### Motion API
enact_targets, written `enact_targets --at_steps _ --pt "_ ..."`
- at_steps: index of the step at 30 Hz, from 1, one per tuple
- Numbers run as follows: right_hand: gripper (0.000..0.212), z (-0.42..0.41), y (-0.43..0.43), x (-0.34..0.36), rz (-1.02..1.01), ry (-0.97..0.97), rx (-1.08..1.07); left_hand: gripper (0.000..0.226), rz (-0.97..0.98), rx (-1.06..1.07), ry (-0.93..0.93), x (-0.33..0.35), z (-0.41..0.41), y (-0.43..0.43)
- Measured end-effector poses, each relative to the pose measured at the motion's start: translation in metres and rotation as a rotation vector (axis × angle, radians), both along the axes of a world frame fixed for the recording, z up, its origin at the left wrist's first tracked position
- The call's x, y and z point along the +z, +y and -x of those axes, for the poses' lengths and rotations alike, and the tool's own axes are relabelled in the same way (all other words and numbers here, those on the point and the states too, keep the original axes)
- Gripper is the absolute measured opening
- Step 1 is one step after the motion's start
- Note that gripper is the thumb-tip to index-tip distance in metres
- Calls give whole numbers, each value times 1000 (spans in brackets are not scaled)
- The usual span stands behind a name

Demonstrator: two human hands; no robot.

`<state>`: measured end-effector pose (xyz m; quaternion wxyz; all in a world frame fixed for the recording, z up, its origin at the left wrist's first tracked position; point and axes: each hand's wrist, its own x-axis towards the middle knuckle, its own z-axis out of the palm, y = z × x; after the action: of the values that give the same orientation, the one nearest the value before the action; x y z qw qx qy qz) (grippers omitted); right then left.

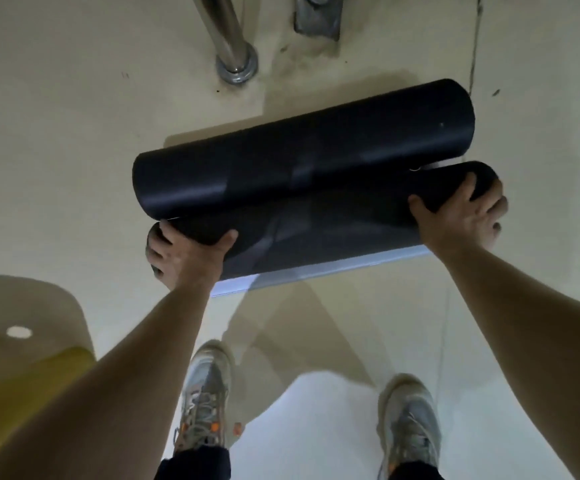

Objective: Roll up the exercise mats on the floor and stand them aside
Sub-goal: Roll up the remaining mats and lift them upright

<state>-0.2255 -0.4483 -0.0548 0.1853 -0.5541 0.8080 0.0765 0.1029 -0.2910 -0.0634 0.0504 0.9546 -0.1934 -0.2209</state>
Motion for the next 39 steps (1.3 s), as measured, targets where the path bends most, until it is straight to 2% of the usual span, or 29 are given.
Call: enact_targets --at_steps 2,5,9,15,21,24,27,29,32,34,36,39 --pt "126 16 -9 2 -31 -51 -71 129 7 142 37 -3 -7 -3" --pt "138 35 -20 5 -139 -185 -94 121 28 420 66 -5 -17 -6" --pt "134 41 -17 0 -70 -256 -124 112 -23 437 34 -12 -25 4" --pt "128 46 -16 1 -40 -307 -141 114 227 598 172 -13 -24 15" --pt "132 39 2 7 -28 -198 -64 97 326 629 175 -1 -12 25" --pt "136 41 11 4 -93 -120 23 94 319 540 179 -4 -5 35" --pt "138 42 2 2 -178 -38 133 104 252 390 155 -15 -9 37" --pt "134 31 -10 10 -199 62 298 105 226 359 149 -22 -15 32" --pt "124 -17 -17 26 -237 94 847 108 217 344 148 -28 -22 27" --pt "128 -58 -18 25 -372 77 1108 110 242 352 149 -31 -21 28" --pt "138 -93 -17 21 -444 81 1200 110 271 369 153 -33 -20 32" --pt "149 -111 -9 8 -449 121 1245 112 406 417 111 -37 -6 45"
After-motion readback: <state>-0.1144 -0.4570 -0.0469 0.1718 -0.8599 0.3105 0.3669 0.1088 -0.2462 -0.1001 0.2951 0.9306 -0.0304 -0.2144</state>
